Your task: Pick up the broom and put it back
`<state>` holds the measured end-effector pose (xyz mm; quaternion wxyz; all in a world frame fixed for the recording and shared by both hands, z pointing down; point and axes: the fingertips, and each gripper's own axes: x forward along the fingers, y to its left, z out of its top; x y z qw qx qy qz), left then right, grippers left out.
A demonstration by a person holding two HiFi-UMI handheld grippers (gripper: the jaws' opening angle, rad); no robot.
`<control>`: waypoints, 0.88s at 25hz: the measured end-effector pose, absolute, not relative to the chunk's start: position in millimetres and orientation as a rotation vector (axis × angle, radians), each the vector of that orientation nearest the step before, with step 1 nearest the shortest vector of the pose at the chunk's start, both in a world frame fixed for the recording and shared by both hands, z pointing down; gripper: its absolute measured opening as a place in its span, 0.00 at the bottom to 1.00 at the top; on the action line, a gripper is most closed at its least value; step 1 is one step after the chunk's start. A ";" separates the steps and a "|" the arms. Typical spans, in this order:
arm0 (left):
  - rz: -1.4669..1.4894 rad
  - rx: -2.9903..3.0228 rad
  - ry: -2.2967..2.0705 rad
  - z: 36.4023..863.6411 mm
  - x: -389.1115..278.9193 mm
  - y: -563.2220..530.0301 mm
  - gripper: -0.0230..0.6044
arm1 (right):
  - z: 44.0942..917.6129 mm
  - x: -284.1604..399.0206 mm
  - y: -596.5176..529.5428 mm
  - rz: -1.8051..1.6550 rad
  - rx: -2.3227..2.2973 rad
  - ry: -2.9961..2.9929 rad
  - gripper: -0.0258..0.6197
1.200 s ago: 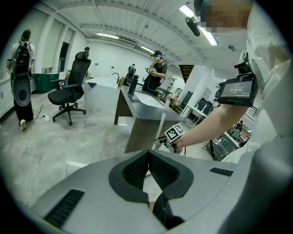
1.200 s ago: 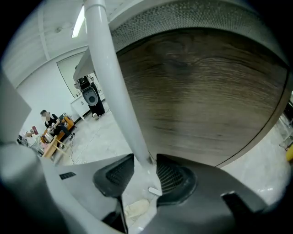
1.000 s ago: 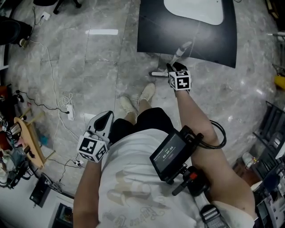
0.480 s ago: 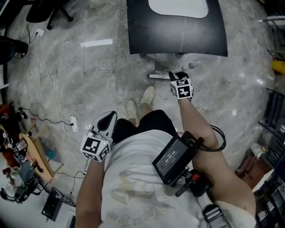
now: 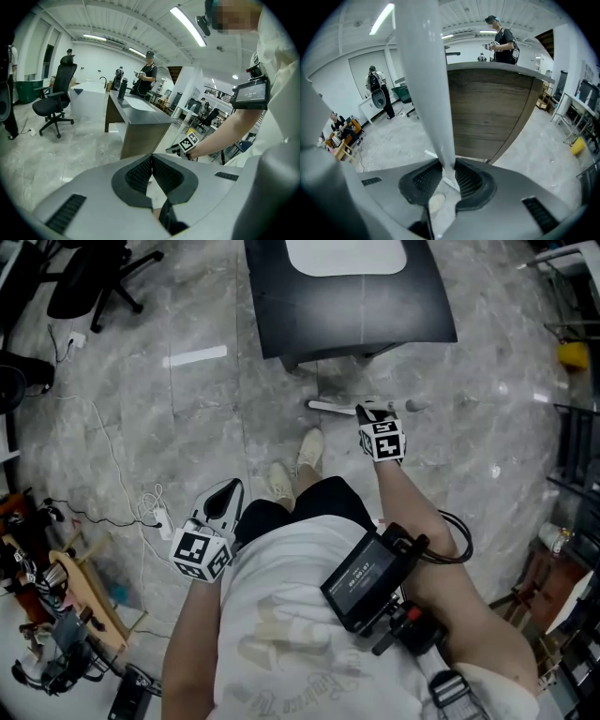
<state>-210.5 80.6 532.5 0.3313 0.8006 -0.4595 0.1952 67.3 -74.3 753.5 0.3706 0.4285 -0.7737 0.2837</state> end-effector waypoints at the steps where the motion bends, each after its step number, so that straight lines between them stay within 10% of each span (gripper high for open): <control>1: 0.507 2.101 -1.194 531.4 -209.1 81.3 0.06 | 750.1 70.1 -70.3 0.733 1.112 -1.984 0.19; 22: 0.484 2.213 -1.012 526.6 -189.0 87.3 0.06 | 629.7 113.0 -6.4 0.632 1.316 -2.055 0.19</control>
